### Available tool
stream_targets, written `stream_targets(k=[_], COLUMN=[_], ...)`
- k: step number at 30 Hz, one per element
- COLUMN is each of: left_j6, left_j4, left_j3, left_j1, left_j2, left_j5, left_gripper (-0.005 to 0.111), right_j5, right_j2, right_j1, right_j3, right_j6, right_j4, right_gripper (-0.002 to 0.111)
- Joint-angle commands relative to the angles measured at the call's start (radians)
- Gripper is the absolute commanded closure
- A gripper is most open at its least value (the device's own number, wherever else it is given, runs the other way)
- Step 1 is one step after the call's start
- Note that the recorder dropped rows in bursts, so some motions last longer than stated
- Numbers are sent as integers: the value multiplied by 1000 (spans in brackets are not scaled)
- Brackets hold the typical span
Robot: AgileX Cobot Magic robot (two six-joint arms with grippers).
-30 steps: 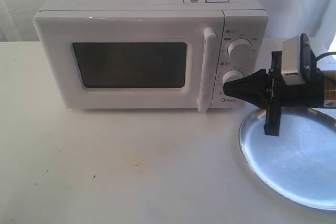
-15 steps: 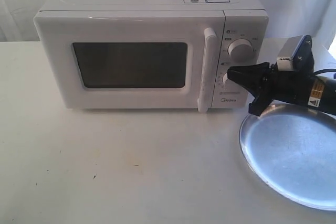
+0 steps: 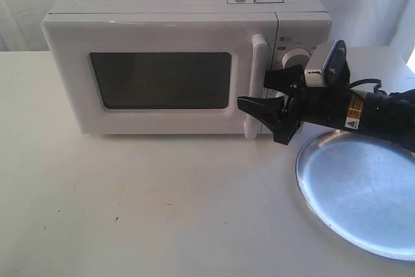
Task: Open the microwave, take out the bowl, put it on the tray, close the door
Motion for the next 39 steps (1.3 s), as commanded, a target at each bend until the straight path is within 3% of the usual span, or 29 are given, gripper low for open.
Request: stream_targets(k=[1,6,17,19,28,39], left_j6=[-4,-4,-4,-4,-4,-4], left_j4=[-8,-8,-8,-8,-8,-8], left_j3=[-2,-2,-2,-2,-2,-2], left_j1=[0,0,0,0,0,0], left_j2=[-2,-2,-2,-2,-2,-2], left_j5=[1,1,1,1,1,1], left_gripper=[107,107,107,107,107,107], right_j5=[-30,-30,35,23,-30,-30], right_j2=[-1,3,81,83,83,51], right_j1=[21,88,205,205,213,217], right_j3=[-28,-43,-146,-154,-156,-157], right_j6=[-20,-93,-118,-118,-126,-136], right_j4=[10,15,4,-9,-73,-218], right_gripper=[51,62,63,67,108,108])
